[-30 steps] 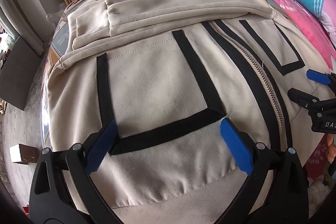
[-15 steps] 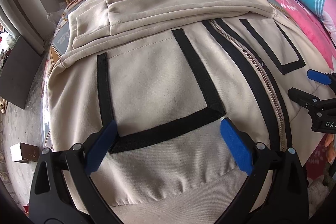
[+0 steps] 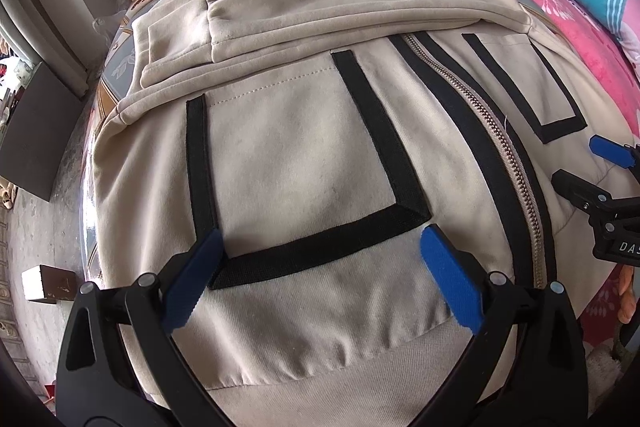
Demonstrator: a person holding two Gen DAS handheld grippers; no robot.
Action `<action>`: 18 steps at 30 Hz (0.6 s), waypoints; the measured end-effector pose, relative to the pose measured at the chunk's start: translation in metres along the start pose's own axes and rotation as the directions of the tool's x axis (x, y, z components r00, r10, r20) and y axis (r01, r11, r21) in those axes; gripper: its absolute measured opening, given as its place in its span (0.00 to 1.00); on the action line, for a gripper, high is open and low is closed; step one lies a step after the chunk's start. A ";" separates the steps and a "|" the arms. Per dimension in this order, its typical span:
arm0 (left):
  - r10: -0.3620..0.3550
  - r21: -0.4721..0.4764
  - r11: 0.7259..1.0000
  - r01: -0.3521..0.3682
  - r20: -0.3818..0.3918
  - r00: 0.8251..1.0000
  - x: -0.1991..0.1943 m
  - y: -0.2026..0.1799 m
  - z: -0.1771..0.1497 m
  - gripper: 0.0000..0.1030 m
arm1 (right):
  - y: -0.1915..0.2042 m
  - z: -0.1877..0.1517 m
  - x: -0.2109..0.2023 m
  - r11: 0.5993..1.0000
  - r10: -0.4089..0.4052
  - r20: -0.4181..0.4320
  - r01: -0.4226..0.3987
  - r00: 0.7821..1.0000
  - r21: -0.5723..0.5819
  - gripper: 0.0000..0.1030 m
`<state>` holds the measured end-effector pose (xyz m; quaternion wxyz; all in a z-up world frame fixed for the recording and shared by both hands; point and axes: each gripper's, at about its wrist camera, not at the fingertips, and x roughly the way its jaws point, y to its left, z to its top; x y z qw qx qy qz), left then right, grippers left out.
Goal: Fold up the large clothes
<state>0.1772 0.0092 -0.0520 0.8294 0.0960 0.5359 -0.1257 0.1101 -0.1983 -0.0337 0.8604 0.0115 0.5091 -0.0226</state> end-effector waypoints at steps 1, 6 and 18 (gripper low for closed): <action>0.000 -0.002 1.000 0.000 -0.002 1.000 0.000 0.000 0.000 0.94 | 0.000 -0.001 0.000 1.000 -0.001 0.006 0.001 1.000 0.000 0.94; -0.002 -0.005 1.000 0.002 -0.001 1.000 -0.001 0.001 0.000 0.94 | -0.003 0.004 -0.008 0.997 0.053 -0.005 -0.053 0.999 0.052 0.94; 0.068 -0.120 0.991 -0.054 0.116 0.991 -0.062 0.052 -0.058 0.94 | 0.027 -0.020 -0.032 0.991 0.100 0.064 -0.094 0.993 -0.091 0.94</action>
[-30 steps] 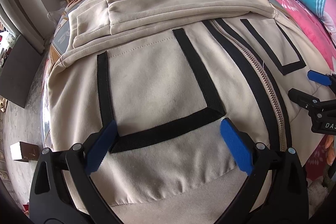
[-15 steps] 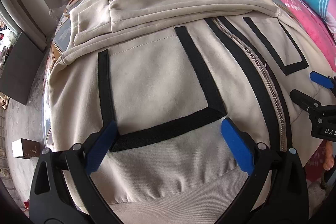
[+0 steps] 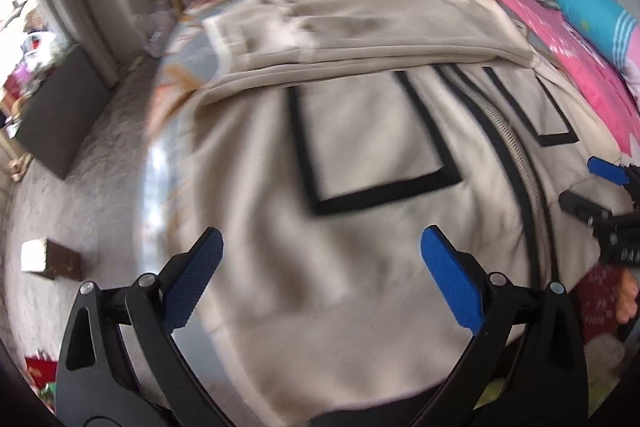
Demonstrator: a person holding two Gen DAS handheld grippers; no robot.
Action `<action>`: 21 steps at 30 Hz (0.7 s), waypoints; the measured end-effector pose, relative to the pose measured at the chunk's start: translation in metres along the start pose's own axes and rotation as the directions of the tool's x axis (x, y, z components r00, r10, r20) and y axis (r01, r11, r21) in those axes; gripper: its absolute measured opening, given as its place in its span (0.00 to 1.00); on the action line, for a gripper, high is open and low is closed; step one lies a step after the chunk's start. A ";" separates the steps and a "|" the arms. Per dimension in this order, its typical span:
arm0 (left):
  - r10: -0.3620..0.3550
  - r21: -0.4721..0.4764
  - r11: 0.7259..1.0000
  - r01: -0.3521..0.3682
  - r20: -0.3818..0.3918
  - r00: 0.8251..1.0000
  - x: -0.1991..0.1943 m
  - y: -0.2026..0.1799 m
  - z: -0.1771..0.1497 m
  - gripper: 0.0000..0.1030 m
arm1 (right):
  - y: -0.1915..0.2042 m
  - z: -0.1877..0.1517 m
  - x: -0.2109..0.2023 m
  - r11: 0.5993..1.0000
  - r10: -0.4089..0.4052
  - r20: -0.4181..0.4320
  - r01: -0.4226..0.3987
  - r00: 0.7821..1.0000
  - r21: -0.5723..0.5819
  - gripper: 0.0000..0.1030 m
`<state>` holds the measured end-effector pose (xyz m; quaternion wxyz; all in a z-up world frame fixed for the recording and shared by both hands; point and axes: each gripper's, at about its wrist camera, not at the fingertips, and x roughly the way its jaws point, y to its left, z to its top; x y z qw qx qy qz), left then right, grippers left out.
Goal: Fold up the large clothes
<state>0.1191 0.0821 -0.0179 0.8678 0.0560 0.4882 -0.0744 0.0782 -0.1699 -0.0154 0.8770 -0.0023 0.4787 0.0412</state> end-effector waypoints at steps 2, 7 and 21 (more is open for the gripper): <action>0.014 -0.019 1.000 -0.014 0.003 1.000 -0.012 0.013 -0.015 0.94 | 0.002 -0.003 0.003 1.000 -0.008 -0.009 0.008 1.000 -0.017 0.94; 0.019 -0.041 0.999 -0.019 -0.005 1.000 -0.035 0.029 -0.057 0.93 | 0.010 -0.007 0.007 0.995 -0.046 -0.024 0.044 0.999 -0.094 0.94; -0.167 -0.181 0.971 0.156 -0.046 0.985 -0.017 0.043 -0.097 0.50 | 0.009 -0.007 0.008 0.996 -0.066 -0.050 0.063 0.997 -0.065 0.94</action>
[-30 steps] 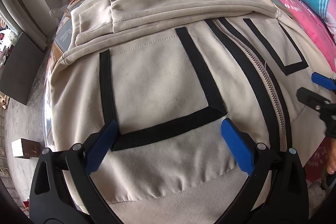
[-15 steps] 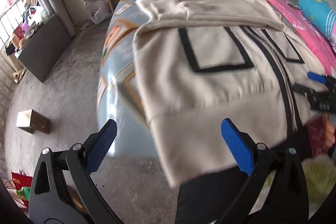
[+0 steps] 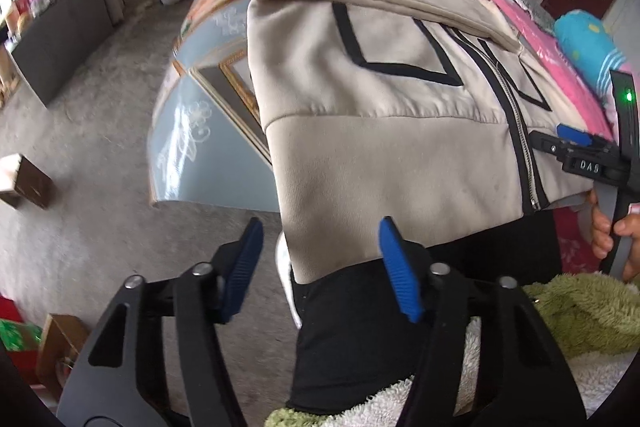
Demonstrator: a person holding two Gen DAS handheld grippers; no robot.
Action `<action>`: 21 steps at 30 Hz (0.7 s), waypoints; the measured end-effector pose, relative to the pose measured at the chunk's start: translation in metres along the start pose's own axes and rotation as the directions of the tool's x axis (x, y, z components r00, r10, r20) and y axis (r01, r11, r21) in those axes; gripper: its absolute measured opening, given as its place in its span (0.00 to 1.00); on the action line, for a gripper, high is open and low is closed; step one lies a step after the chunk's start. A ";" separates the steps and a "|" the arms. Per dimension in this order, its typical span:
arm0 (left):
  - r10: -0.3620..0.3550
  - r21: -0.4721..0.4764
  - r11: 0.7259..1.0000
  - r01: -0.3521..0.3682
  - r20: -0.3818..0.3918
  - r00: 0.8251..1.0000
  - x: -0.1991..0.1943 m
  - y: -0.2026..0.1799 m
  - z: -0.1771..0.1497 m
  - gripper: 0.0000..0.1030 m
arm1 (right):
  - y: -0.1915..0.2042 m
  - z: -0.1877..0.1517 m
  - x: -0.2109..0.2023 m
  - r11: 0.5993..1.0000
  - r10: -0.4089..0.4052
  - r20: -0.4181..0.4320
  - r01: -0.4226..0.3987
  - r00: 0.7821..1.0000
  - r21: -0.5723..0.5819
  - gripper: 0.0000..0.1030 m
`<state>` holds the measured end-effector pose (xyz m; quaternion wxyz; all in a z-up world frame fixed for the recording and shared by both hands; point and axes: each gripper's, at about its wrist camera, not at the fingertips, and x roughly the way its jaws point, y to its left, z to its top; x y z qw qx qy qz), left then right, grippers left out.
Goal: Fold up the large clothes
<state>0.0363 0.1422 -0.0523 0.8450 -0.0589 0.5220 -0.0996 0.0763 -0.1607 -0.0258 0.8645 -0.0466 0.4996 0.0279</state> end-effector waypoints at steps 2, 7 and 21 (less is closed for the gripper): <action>-0.028 -0.042 0.999 0.027 -0.024 0.999 0.007 0.008 0.001 0.48 | 0.000 0.000 0.000 1.000 -0.002 -0.002 0.002 1.000 0.003 0.94; -0.124 -0.095 0.988 0.118 -0.059 0.991 0.017 0.017 0.000 0.46 | 0.000 0.000 0.001 1.000 -0.007 -0.002 0.007 1.000 0.006 0.94; -0.162 -0.078 0.985 0.156 -0.076 0.984 0.020 0.007 0.005 0.39 | 0.000 0.000 0.002 1.000 -0.001 0.010 0.001 1.000 0.007 0.94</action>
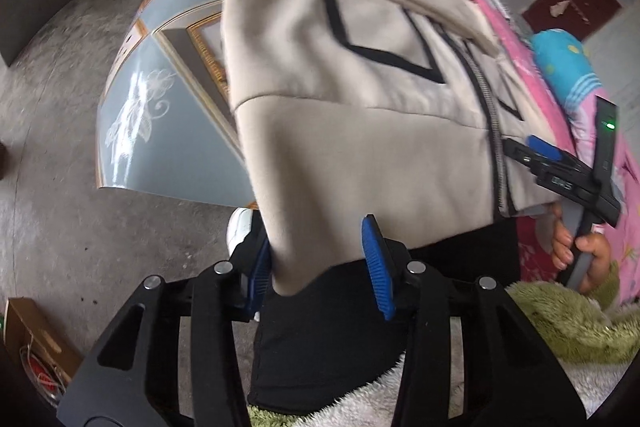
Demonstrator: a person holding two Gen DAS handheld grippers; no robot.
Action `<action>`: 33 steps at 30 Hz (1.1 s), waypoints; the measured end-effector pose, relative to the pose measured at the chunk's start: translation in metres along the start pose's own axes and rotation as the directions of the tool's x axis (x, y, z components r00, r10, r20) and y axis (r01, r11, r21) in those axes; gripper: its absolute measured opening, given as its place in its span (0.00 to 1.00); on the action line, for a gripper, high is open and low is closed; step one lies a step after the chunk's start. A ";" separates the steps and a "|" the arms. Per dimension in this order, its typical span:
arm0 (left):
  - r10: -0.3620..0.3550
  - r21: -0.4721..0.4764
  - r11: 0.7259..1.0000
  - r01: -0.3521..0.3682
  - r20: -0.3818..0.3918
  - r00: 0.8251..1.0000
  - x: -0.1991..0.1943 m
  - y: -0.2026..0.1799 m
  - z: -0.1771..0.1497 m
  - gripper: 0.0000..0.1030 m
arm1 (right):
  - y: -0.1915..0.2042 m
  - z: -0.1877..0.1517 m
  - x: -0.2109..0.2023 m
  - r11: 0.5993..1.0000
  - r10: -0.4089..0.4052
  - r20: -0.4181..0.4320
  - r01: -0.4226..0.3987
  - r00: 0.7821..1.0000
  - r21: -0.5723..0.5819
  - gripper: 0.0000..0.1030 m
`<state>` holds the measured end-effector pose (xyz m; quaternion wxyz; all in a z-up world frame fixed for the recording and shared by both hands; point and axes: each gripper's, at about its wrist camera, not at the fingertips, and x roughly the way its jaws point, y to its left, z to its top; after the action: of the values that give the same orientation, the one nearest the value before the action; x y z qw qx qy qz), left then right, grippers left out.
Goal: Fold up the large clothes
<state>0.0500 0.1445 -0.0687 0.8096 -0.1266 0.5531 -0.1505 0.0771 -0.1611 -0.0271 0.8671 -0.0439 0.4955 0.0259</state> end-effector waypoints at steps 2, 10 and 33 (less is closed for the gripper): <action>0.028 0.017 0.999 -0.028 0.001 1.000 0.001 -0.001 0.000 0.39 | -0.001 0.000 -0.001 1.000 0.004 0.004 -0.004 1.000 -0.002 0.94; 0.118 0.135 0.984 -0.120 0.029 0.993 -0.005 -0.021 -0.004 0.20 | -0.039 -0.016 -0.035 0.996 0.050 0.032 -0.052 0.998 0.073 0.94; 0.103 0.175 0.979 -0.109 0.044 0.994 -0.019 -0.030 -0.014 0.17 | -0.138 -0.077 -0.052 0.946 -0.052 -0.069 0.071 0.996 0.315 0.39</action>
<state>0.0269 0.1237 -0.0460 0.8339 -0.0272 0.5294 -0.1535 -0.0030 -0.3065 -0.0140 0.8480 0.0799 0.5173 -0.0826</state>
